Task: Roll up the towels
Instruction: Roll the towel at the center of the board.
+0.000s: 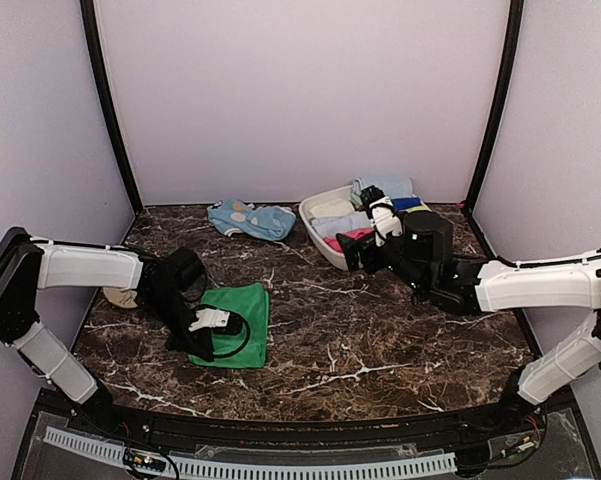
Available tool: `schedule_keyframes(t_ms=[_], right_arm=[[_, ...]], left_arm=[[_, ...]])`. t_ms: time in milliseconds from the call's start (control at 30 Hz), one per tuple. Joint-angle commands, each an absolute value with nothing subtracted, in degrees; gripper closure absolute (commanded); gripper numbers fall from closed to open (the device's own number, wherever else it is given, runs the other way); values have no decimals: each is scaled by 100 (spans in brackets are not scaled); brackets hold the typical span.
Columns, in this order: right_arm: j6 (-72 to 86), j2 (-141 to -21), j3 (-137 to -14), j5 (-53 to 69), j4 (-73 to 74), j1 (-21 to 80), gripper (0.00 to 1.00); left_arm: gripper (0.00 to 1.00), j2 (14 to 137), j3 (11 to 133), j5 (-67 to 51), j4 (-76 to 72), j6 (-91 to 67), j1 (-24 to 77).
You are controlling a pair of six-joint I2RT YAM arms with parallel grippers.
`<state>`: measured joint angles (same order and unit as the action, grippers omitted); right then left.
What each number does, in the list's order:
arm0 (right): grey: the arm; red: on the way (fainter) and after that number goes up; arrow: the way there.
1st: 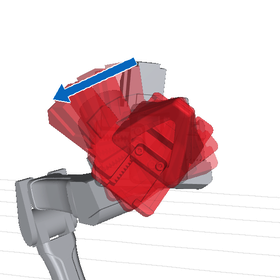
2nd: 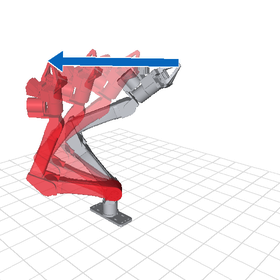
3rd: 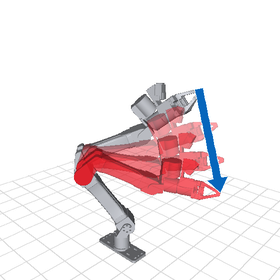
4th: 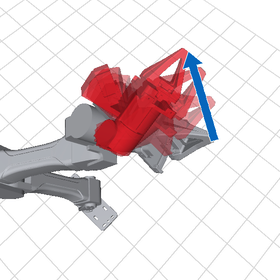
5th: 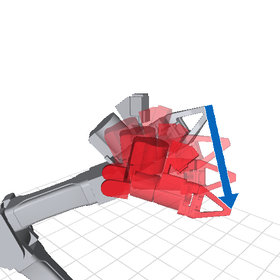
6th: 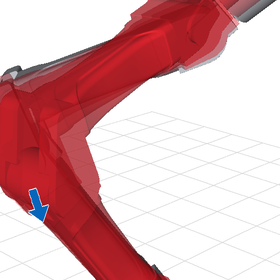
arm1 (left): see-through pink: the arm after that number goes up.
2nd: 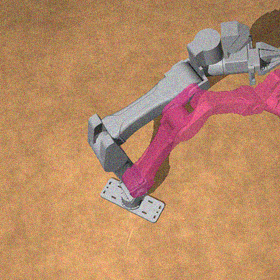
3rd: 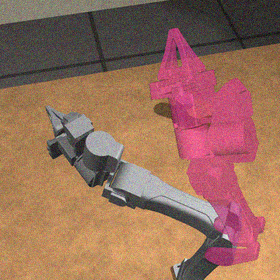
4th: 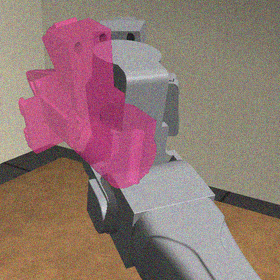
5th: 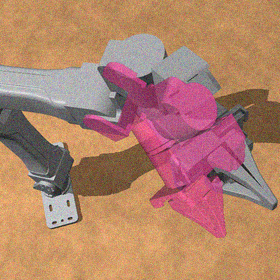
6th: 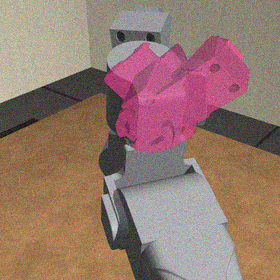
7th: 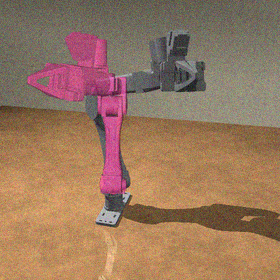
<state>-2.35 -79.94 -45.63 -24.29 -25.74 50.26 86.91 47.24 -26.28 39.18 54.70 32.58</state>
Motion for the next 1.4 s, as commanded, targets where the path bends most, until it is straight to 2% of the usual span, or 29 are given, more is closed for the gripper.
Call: schedule_keyframes(t_ms=[0, 100, 233, 333, 700, 1133, 1367], right_arm=[[-1932, -8130, -4237, -1232, -2822, 5773, 1], [-2626, -8332, -4027, -639, -2906, 6508, 11], [-3256, -9227, -4711, -276, -2240, 7375, 19], [-3647, -9935, -5320, -62, -1945, 7631, 24], [-4159, -11629, -6855, 289, -2038, 7625, 34], [-3850, -12493, -7312, 35, -2232, 7399, 49], [-3212, -12666, -7527, -142, -1850, 7345, 70]], left_arm=[[100, 9221, 5196, -3287, 4599, 5376, 2919], [100, 9509, 5362, -3410, 4747, 5333, 2787], [100, 9685, 5455, -3433, 4815, 5292, 2750], [100, 9801, 5506, -3422, 4833, 5266, 2733], [100, 10032, 5587, -3343, 4789, 5271, 2695], [99, 10006, 5575, -3374, 4829, 5447, 2662], [90, 9711, 5430, -3502, 4746, 5565, 2529]])
